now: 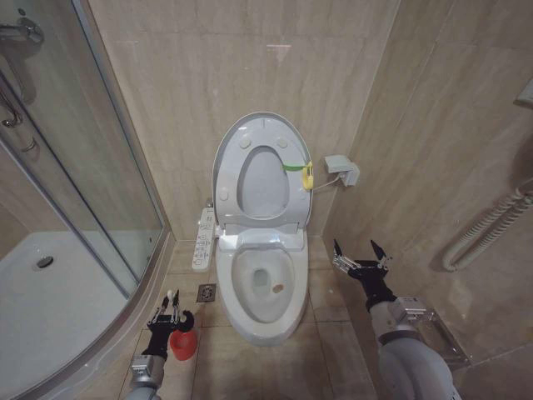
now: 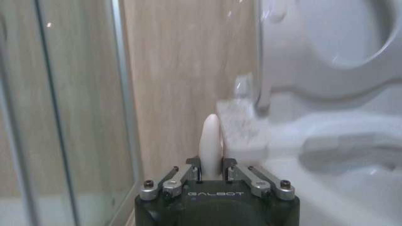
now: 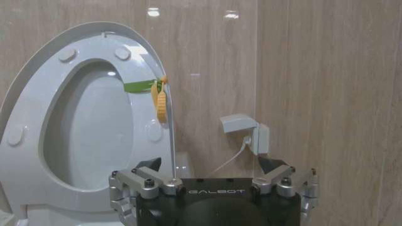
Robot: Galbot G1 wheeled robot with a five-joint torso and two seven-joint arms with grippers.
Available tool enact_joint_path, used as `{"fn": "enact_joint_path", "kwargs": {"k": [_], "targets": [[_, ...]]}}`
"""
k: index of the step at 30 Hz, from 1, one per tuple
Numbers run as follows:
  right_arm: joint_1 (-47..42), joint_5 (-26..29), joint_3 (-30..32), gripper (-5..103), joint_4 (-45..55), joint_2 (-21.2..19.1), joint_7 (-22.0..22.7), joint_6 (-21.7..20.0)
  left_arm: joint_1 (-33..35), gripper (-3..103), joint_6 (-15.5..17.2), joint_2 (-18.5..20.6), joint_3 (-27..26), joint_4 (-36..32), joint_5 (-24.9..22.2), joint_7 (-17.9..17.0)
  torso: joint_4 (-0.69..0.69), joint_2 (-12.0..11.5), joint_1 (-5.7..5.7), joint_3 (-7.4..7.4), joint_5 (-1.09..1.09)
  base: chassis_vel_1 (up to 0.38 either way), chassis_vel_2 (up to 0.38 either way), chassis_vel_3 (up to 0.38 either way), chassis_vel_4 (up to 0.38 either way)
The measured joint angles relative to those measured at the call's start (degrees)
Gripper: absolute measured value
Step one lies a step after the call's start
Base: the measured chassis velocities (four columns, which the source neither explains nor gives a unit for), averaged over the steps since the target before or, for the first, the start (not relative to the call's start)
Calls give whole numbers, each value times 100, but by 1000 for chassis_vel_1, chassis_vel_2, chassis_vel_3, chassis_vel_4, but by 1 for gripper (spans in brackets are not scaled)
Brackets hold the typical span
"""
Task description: Open the toilet lid, clean the toilet bowl with a toilet brush, close the toilet lid, and flush.
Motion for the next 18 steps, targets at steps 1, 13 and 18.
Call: {"fn": "enact_joint_path", "kwargs": {"k": [1, 13, 18], "targets": [[0, 0, 0, 100, 0, 0, 0, 0, 0, 21, 0, 0, 0, 0, 0, 0, 0, 0, 0, 0, 0, 0, 0, 0, 0], [0, 0, 0, 100, 0, 0, 0, 0, 1222, 21, 85, 249, 44, -2112, 101, -63, 1, 0, 0, 0, 0, 0, 0, 0, 0], [0, 0, 0, 100, 1, 0, 0, 0, 1474, 21, 272, 366, -1, -2860, 97, -105, 1, 0, 0, 0, 0, 0, 0, 0, 0]]}}
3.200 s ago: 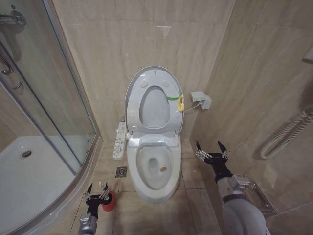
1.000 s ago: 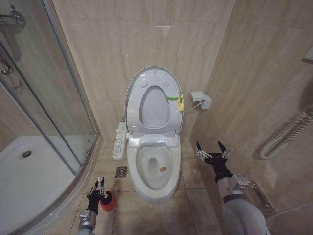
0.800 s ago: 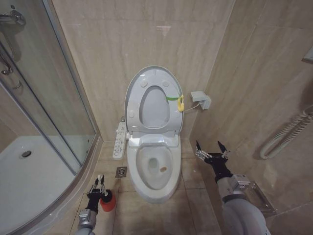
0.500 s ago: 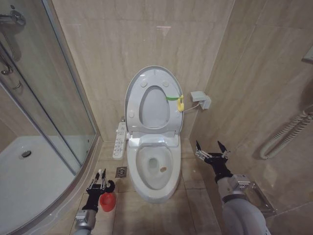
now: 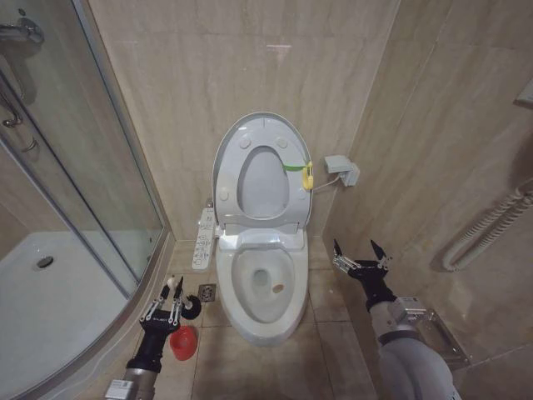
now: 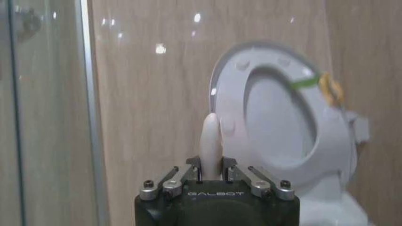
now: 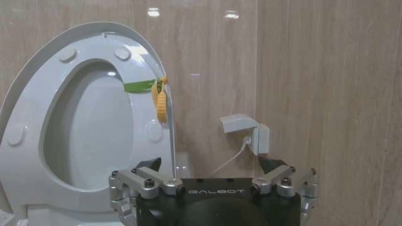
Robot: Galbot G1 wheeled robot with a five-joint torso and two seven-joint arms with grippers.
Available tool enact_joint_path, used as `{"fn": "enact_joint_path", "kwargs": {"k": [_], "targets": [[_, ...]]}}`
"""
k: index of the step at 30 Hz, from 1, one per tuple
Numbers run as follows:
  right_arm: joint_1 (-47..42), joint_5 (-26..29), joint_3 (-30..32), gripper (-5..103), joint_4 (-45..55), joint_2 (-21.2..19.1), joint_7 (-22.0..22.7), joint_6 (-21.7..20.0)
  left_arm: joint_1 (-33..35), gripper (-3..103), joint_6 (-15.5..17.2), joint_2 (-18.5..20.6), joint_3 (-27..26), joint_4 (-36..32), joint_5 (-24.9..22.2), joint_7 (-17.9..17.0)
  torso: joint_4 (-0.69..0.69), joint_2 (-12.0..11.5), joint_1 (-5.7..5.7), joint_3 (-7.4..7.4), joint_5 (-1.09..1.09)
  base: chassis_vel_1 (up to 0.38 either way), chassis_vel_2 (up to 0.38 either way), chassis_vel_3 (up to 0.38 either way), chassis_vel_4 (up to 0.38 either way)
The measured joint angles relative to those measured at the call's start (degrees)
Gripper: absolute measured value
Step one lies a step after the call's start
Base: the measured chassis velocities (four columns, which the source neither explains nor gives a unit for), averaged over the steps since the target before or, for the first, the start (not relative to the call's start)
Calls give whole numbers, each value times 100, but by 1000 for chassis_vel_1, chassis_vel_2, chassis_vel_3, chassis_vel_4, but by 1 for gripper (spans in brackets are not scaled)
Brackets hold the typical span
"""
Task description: Open the toilet lid, clean the toilet bowl with a toilet brush, close the toilet lid, and flush.
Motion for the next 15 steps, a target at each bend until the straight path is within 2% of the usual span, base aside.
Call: {"fn": "enact_joint_path", "kwargs": {"k": [5, 9, 15], "targets": [[0, 0, 0, 100, 0, 0, 0, 0, 57, 21, 43, 95, 59, -476, -51, 4, 0, -1, 0, 0, 0, 0, 0, 0, 0], [0, 0, 0, 100, 0, 0, 0, 0, -74, 21, 90, 230, 243, -943, -283, 136, -1, -1, 0, 0, 0, 0, 0, 0, 0], [0, 0, 0, 100, 0, 0, 0, 0, -412, 21, 146, 525, 316, -980, -585, 291, 0, -1, -1, 0, -1, 0, 0, 0, 0]]}}
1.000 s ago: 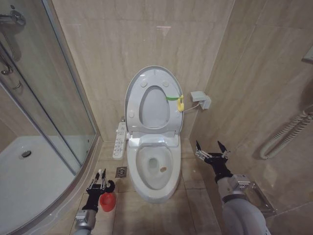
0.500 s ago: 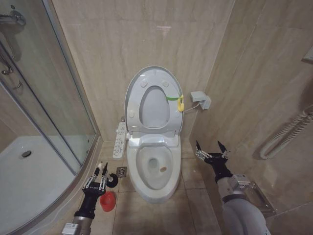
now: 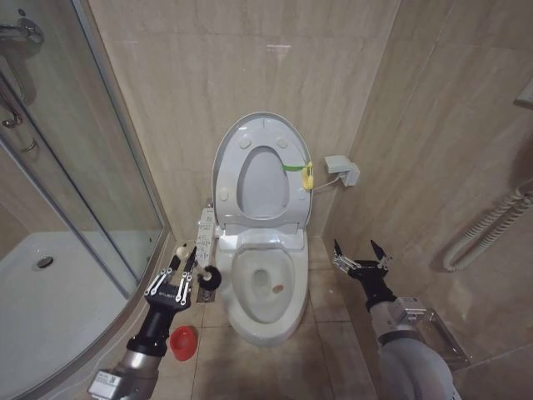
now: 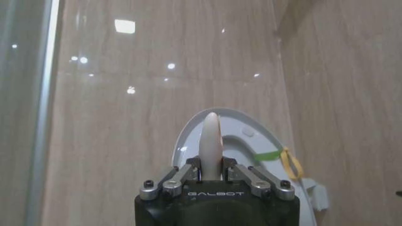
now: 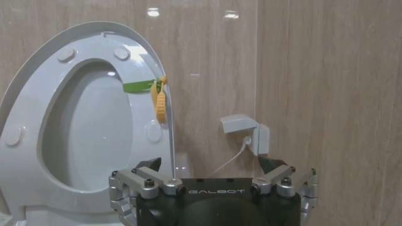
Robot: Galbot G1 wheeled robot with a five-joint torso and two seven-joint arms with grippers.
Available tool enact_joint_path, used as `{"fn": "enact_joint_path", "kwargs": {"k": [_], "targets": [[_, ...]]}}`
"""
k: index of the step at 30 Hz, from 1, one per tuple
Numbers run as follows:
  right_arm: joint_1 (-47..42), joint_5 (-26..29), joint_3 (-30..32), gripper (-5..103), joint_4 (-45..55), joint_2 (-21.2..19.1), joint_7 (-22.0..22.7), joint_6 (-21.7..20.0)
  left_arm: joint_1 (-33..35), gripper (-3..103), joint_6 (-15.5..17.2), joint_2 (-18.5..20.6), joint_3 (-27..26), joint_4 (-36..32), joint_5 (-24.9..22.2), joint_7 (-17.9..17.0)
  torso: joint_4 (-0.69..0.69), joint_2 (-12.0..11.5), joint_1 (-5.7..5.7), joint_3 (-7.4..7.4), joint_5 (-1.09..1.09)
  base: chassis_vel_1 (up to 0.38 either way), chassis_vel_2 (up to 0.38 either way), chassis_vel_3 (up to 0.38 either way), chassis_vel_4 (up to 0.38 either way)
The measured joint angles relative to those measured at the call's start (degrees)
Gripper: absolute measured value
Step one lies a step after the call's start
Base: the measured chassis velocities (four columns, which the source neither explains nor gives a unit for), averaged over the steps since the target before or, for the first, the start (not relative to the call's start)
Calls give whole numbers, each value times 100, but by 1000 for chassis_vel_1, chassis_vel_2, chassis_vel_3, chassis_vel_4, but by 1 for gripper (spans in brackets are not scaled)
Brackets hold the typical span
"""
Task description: Open the toilet lid, clean the toilet bowl with a toilet brush, close the toilet lid, and flush.
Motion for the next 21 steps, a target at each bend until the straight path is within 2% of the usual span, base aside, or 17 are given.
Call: {"fn": "enact_joint_path", "kwargs": {"k": [6, 12, 18, 19, 21], "targets": [[1, 0, 0, 100, 0, 0, 0, 0, -692, 21, 23, 341, 291, 508, -527, 60, 1, -1, 2, 1, 0, -65, 72, 78, -67], [0, 0, 0, 100, 0, 0, 0, 0, -1556, 21, 11, 676, 853, 1228, -1178, 188, -1, -1, 5, 2, 0, -47, 38, 41, -37], [0, 0, 0, 100, 0, 0, 0, 0, -1974, 21, 16, 764, 1271, 1553, -1540, 236, 1, -1, 0, 1, 0, 0, 0, 0, 0], [0, 0, -1, 100, 0, 0, 0, 0, -2245, 21, 23, 785, 1623, 1780, -1695, 265, 0, 0, 0, 0, 0, 0, 0, 0, 0], [-1, 0, -1, 100, 0, 0, 0, 0, -2515, 21, 23, 786, 1892, 2096, -1696, 283, 0, 0, 0, 1, 0, 0, 0, 0, 0]]}}
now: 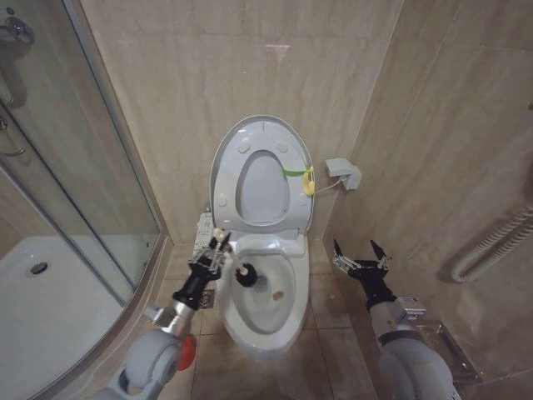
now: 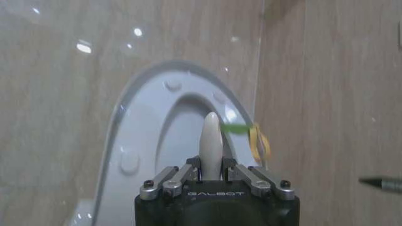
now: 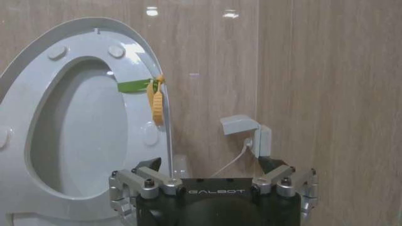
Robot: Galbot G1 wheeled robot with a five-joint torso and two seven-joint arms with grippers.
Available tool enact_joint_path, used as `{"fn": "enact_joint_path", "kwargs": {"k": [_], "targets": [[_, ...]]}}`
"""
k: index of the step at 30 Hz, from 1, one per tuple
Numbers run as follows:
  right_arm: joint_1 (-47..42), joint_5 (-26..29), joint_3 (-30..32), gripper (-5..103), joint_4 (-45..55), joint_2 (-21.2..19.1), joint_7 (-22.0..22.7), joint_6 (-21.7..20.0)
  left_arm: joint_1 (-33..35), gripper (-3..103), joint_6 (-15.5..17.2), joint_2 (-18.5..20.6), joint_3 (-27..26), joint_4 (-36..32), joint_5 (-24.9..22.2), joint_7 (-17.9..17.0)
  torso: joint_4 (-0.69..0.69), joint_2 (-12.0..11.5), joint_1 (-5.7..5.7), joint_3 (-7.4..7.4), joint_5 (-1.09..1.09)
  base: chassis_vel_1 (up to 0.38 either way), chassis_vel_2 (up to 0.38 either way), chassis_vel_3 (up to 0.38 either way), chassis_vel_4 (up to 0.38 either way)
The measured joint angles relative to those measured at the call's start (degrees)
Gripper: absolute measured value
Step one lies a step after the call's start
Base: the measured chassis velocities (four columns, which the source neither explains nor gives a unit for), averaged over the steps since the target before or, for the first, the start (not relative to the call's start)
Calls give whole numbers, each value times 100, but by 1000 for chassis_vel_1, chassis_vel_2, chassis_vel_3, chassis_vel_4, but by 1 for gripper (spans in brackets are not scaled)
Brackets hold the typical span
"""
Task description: Open the toilet lid, clean the toilet bowl with a toilet brush, close the toilet lid, and flush.
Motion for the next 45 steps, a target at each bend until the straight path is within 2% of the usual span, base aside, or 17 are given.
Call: {"fn": "enact_joint_path", "kwargs": {"k": [4, 7, 9, 11, 20, 31, 45], "targets": [[0, 0, 0, 100, 0, 0, 0, 0, -281, 21, -27, 20, 251, 403, -1, 21, 1, 0, 0, 0, 0, 0, 0, 0, 0], [1, 0, 0, 100, 0, 0, 0, 0, -827, 21, -164, 41, 560, 1130, -7, 124, -1, 0, 1, 1, 0, 0, 0, 0, 0], [1, 0, 0, 100, 0, 0, 0, 0, -969, 21, -185, 33, 630, 1307, -7, 142, -1, 0, 2, 1, 1, 0, 0, 0, 0], [1, 0, 0, 100, 0, 0, 0, 0, -1265, 21, -225, -26, 789, 1690, -16, 173, 0, 0, 2, 0, 1, 0, 0, 0, 0], [1, 0, 0, 100, 1, 0, 0, 0, -1925, 21, -323, -332, 1254, 2518, -99, 268, 0, 0, 2, 0, 1, 0, 0, 0, 0], [1, 0, 0, 100, 0, 0, 0, 0, -2294, 21, -434, -607, 1601, 3107, -59, 348, 1, 1, 2, 0, 2, -24, 27, 27, -25], [1, 0, 1, 100, 0, 0, 0, 0, -2190, 21, -724, -1084, 1841, 3770, 649, 310, -1, 1, 0, 0, 1, -17, 15, 15, -12]]}}
